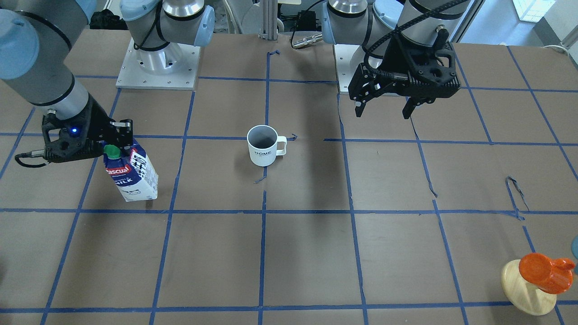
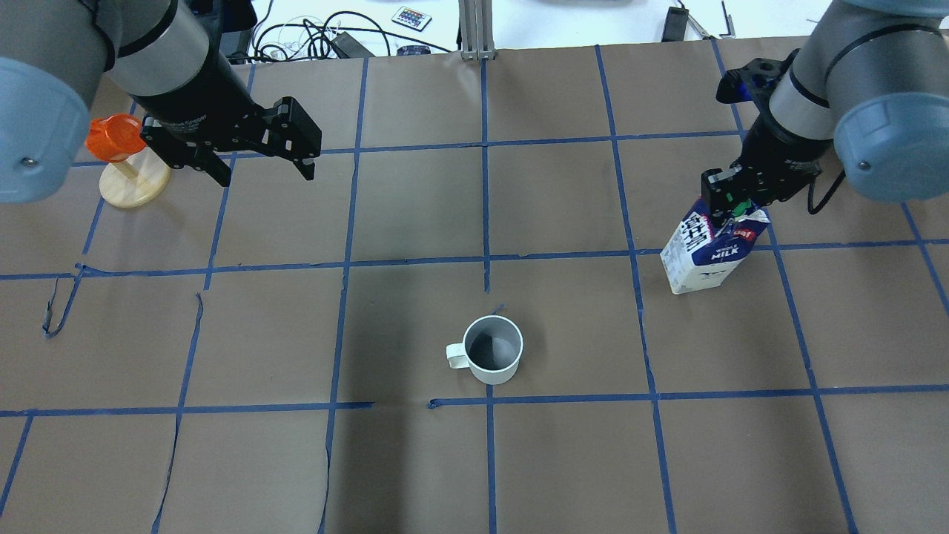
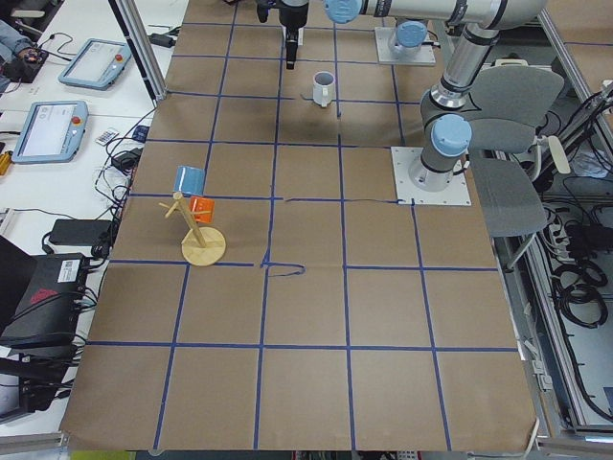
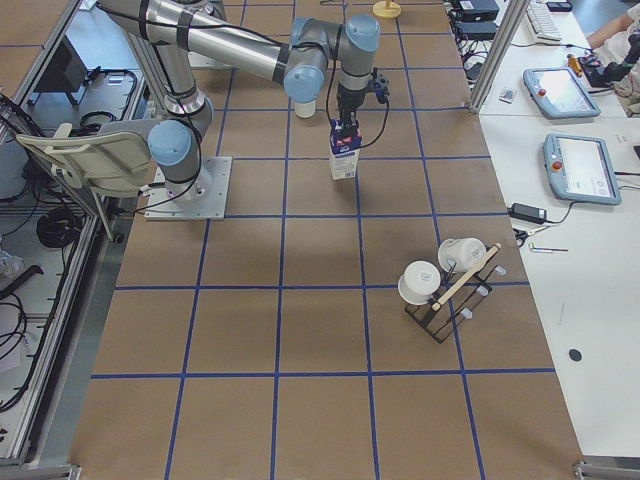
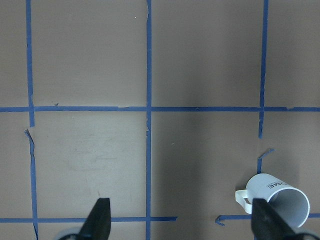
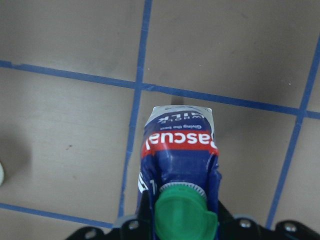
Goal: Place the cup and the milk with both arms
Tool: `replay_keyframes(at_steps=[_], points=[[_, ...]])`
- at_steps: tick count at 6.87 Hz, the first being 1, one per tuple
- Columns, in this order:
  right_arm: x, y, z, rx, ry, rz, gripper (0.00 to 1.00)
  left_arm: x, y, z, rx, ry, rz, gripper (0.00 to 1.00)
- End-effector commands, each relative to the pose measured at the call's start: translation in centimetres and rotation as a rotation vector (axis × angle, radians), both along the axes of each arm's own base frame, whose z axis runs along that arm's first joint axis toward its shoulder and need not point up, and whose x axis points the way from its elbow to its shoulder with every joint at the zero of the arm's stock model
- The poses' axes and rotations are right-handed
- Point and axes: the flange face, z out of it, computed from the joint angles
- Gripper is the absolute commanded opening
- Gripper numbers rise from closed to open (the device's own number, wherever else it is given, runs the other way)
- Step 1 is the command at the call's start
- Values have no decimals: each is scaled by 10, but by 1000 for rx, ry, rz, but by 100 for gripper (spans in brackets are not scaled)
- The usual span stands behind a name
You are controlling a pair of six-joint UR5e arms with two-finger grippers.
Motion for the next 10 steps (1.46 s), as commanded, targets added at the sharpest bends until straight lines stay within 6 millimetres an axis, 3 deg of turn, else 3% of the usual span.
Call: replay_keyframes(at_steps=[1,3,5,8,10], points=[[77,13,9,7,-12,-78,3,8,-3,-1,1,2,10,100],[120,27,11,18,-47,-172,2,8,-3,0,0,1,11,100],[155,44,6,34,-43,-139,2,8,-2,1,-2,1,10,100],[172,75,-21,81,-26,-122,2,8,-2,2,-4,2,11,100],[174,79,-20,81,-28,-116,3,8,-2,2,-4,2,11,100]])
